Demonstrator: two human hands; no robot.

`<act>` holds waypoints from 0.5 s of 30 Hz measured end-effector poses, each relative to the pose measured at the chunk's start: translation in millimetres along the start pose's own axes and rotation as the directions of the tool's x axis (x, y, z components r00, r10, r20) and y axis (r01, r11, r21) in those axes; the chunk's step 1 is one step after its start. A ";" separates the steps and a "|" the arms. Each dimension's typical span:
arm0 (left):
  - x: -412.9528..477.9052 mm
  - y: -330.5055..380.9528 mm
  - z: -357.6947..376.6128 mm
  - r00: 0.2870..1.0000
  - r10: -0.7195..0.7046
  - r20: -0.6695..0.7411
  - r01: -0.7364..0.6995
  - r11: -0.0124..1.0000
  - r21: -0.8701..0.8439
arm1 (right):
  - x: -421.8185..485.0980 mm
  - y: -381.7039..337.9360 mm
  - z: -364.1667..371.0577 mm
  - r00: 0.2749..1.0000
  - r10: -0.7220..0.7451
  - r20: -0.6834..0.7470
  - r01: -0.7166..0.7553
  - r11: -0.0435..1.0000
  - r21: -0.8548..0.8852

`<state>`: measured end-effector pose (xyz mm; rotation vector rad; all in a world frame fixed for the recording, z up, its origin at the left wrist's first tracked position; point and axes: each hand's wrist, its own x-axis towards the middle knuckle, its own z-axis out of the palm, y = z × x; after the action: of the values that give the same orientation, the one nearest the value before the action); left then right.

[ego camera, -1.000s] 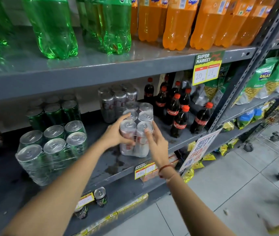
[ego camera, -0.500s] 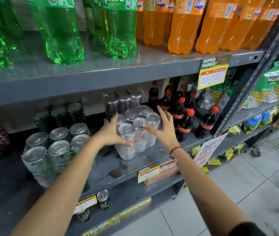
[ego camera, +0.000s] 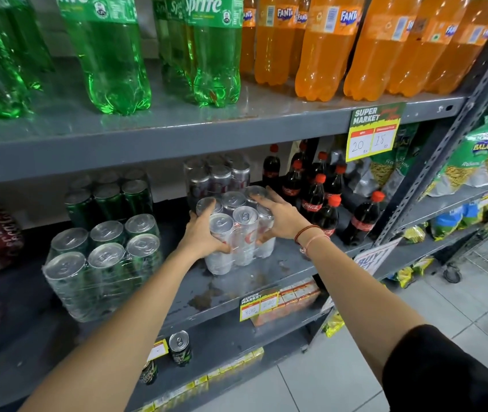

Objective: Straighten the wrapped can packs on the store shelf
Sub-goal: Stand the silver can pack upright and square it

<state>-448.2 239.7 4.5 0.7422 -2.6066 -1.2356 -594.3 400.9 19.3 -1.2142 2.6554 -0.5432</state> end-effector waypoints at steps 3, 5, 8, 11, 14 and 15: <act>-5.2 0.2 1.8 1.000 -0.004 -0.010 0.004 1.000 -0.025 | -5.8 -3.9 -1.1 1.000 0.012 -0.018 -0.012 1.000 -0.011; -7.2 0.1 1.7 1.000 0.004 -0.008 -0.004 1.000 -0.028 | -10.2 -5.7 -1.7 0.999 0.028 -0.018 -0.028 1.000 0.001; -14.6 0.5 4.1 1.000 0.016 0.012 -0.016 1.000 -0.025 | -22.8 -4.7 -1.4 0.999 0.032 -0.019 -0.032 0.999 -0.009; -22.8 1.6 9.0 0.999 0.024 0.024 -0.024 1.000 -0.016 | -36.1 -2.7 -1.6 0.999 0.041 -0.024 -0.041 0.999 -0.029; -29.8 0.6 13.5 0.999 0.036 0.028 -0.036 0.999 -0.007 | -47.9 -1.6 -0.4 0.999 0.034 -0.036 -0.035 0.999 -0.014; -32.1 0.2 14.3 0.999 0.041 0.029 -0.041 0.999 -0.008 | -51.7 -1.7 0.7 0.998 0.034 -0.048 -0.034 0.999 0.006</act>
<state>-425.5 265.6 -2.6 0.6713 -2.6252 -1.2532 -559.1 438.9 19.6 -1.1670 2.7072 -0.5814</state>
